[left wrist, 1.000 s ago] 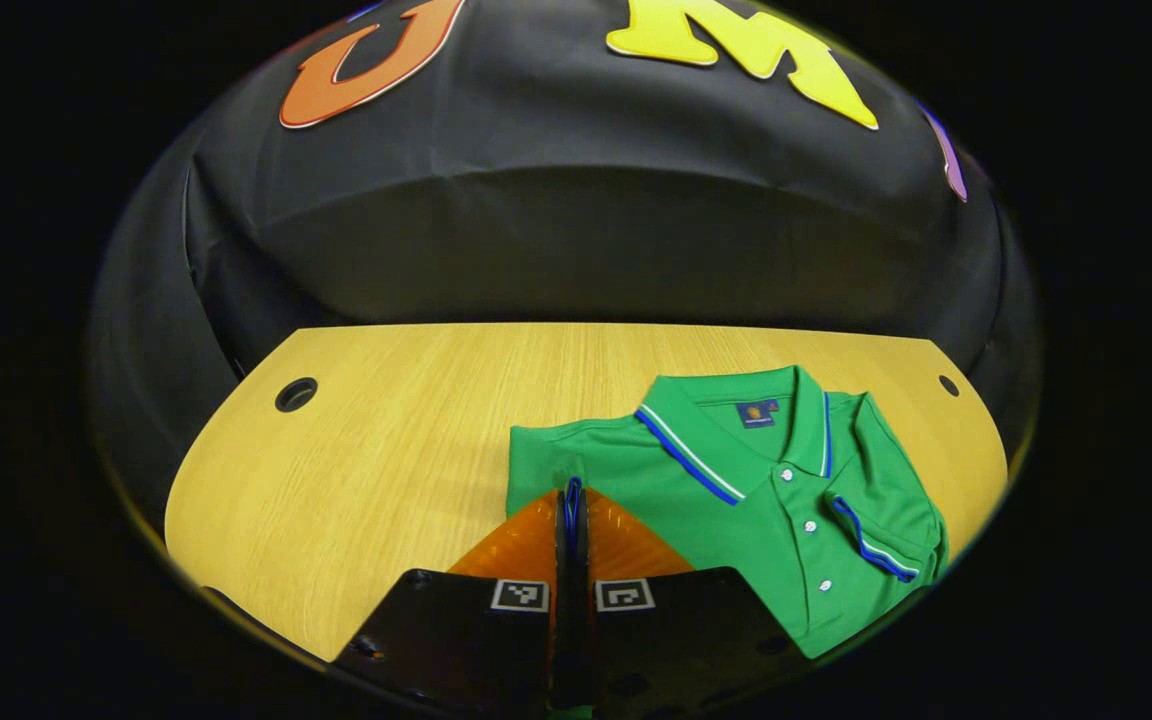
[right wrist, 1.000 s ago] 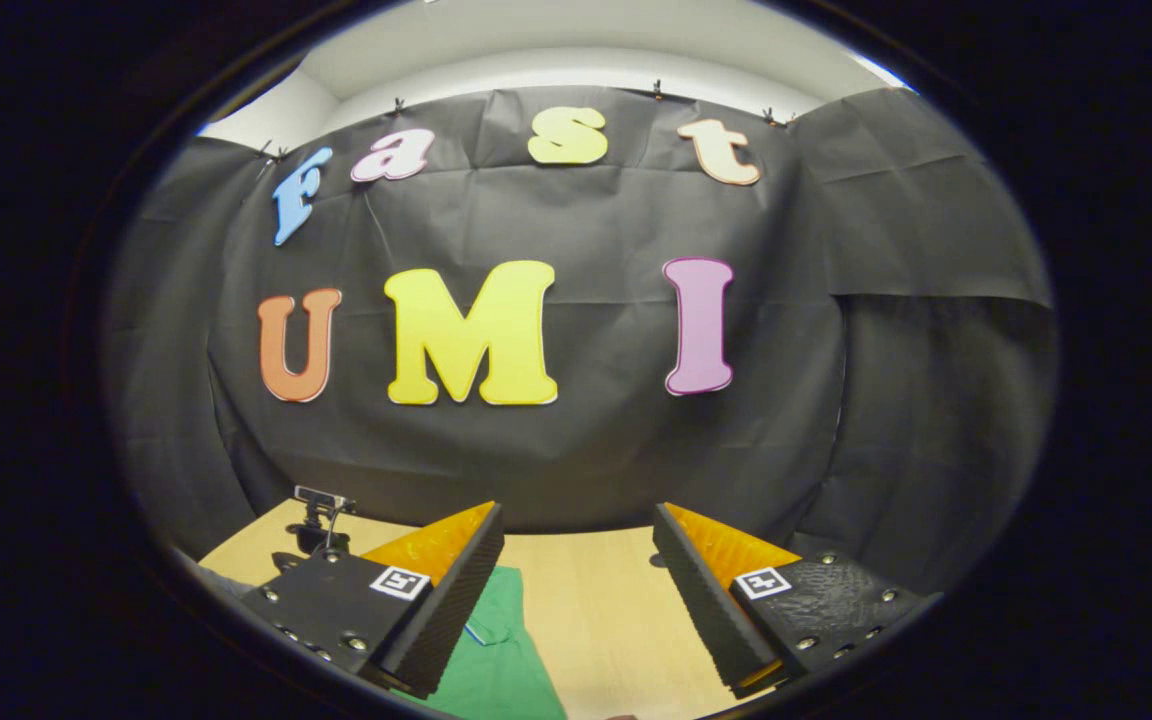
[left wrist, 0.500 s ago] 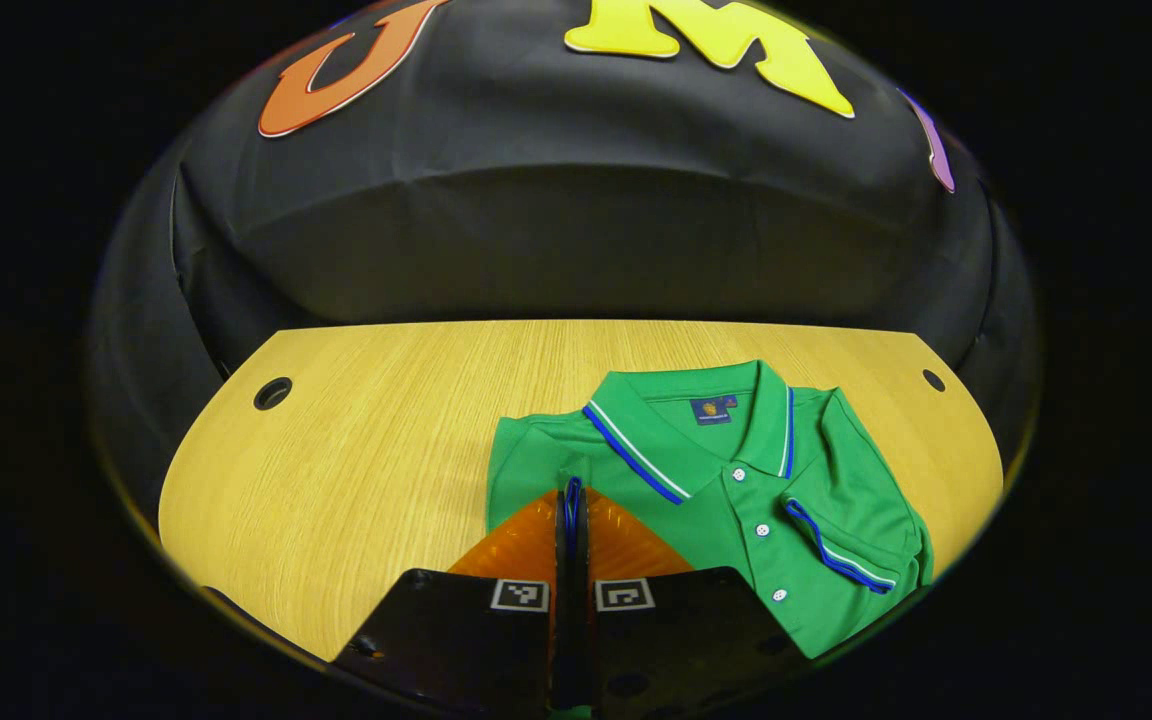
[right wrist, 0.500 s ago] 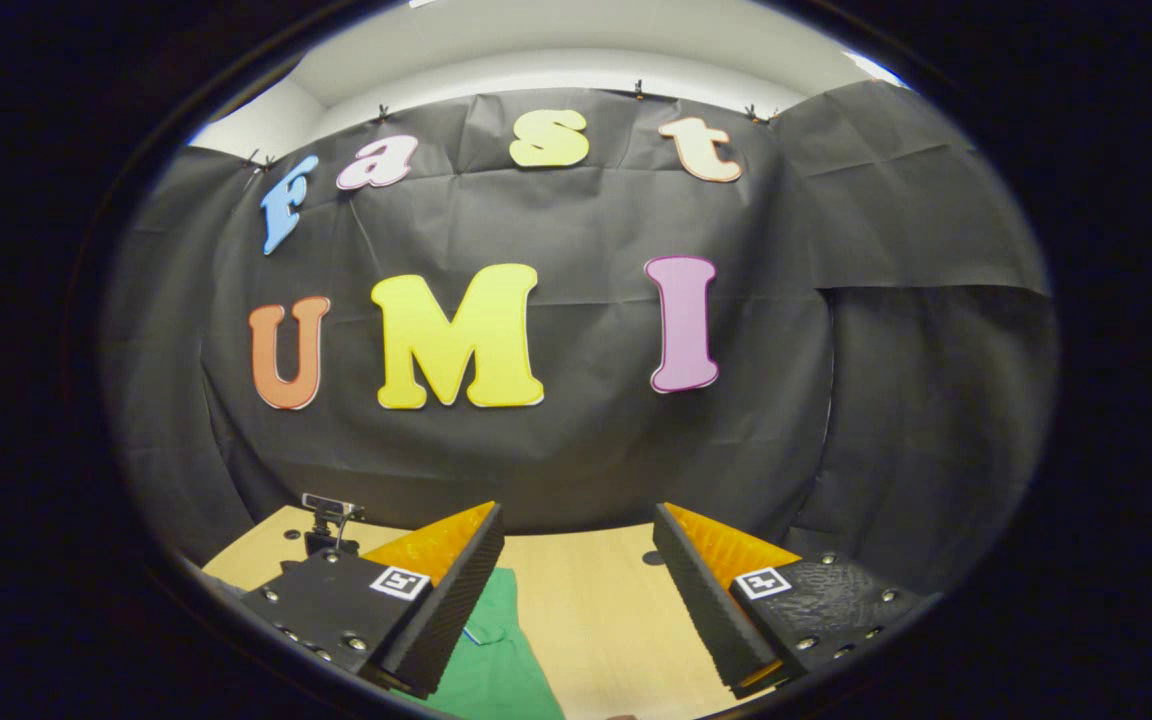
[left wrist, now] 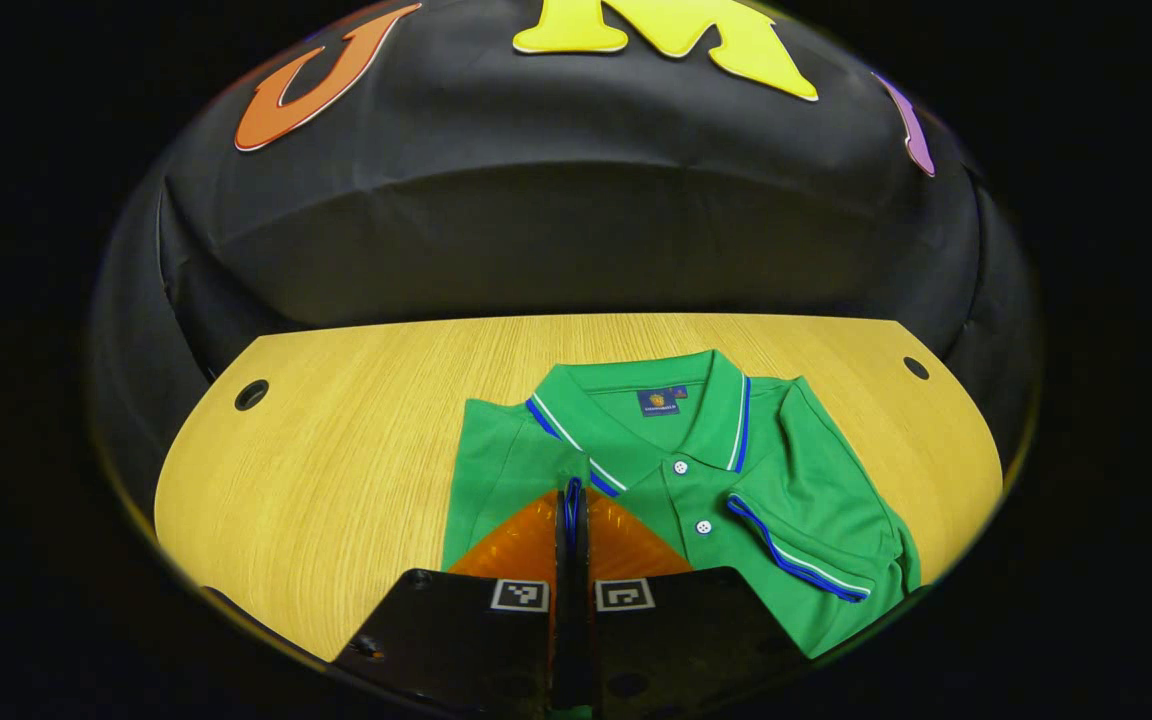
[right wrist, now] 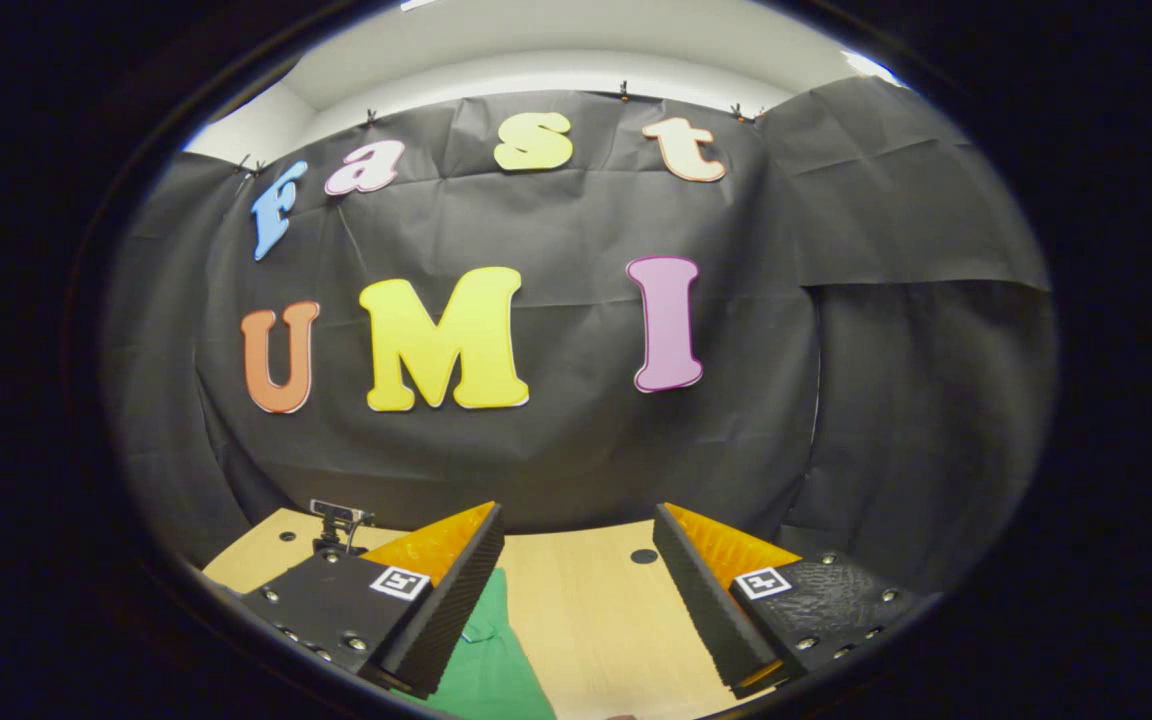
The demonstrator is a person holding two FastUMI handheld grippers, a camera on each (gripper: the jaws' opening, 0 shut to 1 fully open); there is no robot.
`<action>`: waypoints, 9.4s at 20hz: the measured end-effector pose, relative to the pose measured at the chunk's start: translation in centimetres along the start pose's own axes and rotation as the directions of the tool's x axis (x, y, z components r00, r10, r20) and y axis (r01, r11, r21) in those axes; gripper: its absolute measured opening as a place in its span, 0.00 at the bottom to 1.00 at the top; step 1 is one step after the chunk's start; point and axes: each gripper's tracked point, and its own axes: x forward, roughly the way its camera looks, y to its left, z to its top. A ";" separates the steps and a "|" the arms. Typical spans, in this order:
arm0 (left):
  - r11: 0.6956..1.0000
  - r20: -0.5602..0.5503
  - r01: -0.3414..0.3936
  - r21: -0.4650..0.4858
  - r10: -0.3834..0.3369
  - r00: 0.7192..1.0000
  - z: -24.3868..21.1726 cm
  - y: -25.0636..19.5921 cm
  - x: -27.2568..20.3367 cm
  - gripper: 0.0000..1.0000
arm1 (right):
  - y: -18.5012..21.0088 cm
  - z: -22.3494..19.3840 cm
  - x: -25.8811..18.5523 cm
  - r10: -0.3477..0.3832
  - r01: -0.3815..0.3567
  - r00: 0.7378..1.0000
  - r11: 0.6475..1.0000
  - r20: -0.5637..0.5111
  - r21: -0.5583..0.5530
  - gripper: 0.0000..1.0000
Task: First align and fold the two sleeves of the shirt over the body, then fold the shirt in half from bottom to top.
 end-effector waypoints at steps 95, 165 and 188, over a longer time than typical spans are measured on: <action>0.987 -0.411 -0.020 -0.158 -0.048 0.910 -25.5 4.6 -29.2 0.03 | 5.5 -40.7 -11.3 0.062 -0.098 0.537 0.995 -0.841 0.010 0.01; 0.975 -0.037 0.050 -0.216 -0.059 0.998 6.9 8.7 2.6 0.03 | 14.0 -26.8 31.6 0.174 -0.177 0.824 0.983 -0.540 0.047 0.00; 0.987 0.079 0.076 -0.144 -0.065 0.995 7.9 6.9 3.0 0.98 | 14.3 -27.7 31.3 0.157 -0.182 0.880 0.983 -0.448 -0.012 0.94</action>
